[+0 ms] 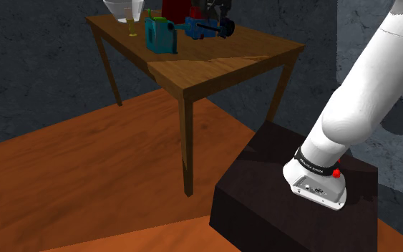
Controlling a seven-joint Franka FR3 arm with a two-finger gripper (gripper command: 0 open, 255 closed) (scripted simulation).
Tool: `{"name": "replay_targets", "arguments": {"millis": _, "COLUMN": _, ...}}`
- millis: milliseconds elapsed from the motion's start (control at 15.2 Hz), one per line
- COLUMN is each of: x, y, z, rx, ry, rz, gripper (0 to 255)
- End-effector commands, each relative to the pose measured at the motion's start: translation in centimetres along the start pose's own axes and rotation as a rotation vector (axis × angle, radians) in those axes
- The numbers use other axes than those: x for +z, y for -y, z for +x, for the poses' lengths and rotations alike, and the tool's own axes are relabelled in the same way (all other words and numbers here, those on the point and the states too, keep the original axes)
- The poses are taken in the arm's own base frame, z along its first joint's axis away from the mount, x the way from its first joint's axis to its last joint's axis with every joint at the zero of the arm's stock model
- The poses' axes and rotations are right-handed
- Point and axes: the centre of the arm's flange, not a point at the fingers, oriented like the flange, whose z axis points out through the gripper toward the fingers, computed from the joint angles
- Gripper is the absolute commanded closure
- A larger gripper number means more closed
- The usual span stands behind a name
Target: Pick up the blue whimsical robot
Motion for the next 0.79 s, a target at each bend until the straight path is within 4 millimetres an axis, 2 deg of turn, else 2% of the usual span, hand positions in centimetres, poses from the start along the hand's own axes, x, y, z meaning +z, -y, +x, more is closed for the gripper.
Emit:
{"name": "replay_targets", "arguments": {"millis": 0, "x": -1.0, "y": -0.3, "z": 2.5, "rx": 0.002, "ry": -0.017, "rz": 0.020, "gripper": 0}}
{"name": "replay_targets", "arguments": {"millis": 264, "x": -2.7, "y": -1.5, "z": 6.7, "rx": 0.008, "ry": -0.048, "rz": 0.056, "gripper": 0}}
{"name": "replay_targets", "arguments": {"millis": 726, "x": 1.0, "y": -1.7, "z": 6.7, "rx": 0.008, "ry": -0.048, "rz": 0.056, "gripper": 0}}
